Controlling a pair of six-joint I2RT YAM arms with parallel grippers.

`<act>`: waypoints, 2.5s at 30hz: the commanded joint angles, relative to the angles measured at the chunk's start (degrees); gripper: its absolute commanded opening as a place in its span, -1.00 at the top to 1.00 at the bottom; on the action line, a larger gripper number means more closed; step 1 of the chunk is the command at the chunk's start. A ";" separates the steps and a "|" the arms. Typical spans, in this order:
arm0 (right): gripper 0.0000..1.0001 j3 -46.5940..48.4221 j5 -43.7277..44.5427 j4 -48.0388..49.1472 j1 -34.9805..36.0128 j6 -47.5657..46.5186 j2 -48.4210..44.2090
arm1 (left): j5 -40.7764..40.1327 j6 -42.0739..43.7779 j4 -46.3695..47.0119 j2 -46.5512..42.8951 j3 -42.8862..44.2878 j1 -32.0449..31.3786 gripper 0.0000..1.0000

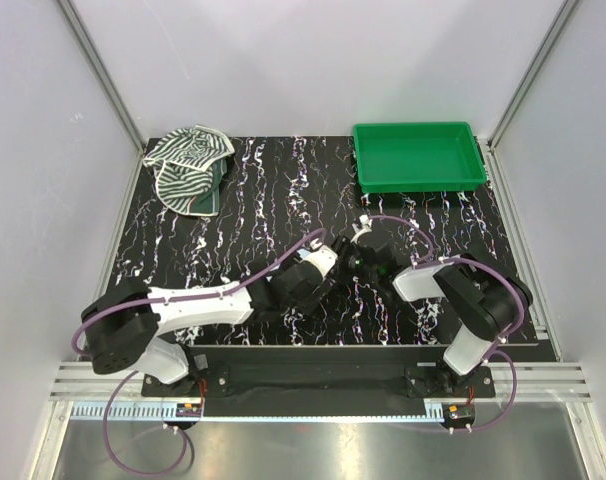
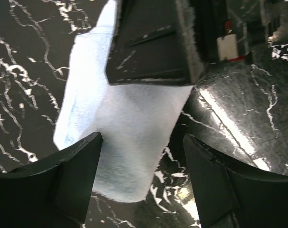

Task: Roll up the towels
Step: Roll the towel

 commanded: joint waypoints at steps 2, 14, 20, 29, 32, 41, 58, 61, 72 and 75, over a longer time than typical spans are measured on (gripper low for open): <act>-0.09 -1.64 1.56 -11.00 0.97 -2.50 4.74 | -3.61 2.39 3.09 -5.25 -0.44 0.47 -0.52; -0.09 0.64 1.56 -13.37 0.97 -3.29 5.53 | 1.04 -1.29 5.46 -4.47 -4.65 2.93 -0.54; -0.11 3.27 3.22 -19.25 0.89 -5.57 3.87 | 4.46 -4.81 4.67 -1.92 -4.92 2.93 -0.53; -0.15 8.02 4.55 -29.28 -2.71 -10.41 0.61 | 8.25 -7.80 5.37 -2.89 -6.59 1.97 -0.51; -0.16 9.16 4.20 -31.04 -3.86 -11.90 -0.09 | 7.90 -8.94 4.93 -2.10 -6.59 1.35 -0.41; -0.19 11.02 1.91 -34.73 -6.49 -15.15 -0.97 | 7.29 -13.07 4.66 2.30 -5.71 0.47 0.11; -0.90 23.14 17.20 -70.32 -11.94 -23.33 -25.30 | 28.54 -24.49 11.49 5.72 -2.10 5.39 0.45; -0.87 21.57 16.68 -71.21 -12.38 -21.93 -31.36 | 35.56 -31.15 18.59 6.78 -4.55 8.20 0.44; -0.83 2.17 -2.47 -51.89 -12.38 -12.53 -44.30 | 52.46 -48.49 45.88 12.40 -18.09 18.31 0.23; -0.84 -3.55 -5.55 -42.43 -11.77 -9.01 -42.29 | 53.51 -51.56 50.69 13.99 -20.55 20.15 0.23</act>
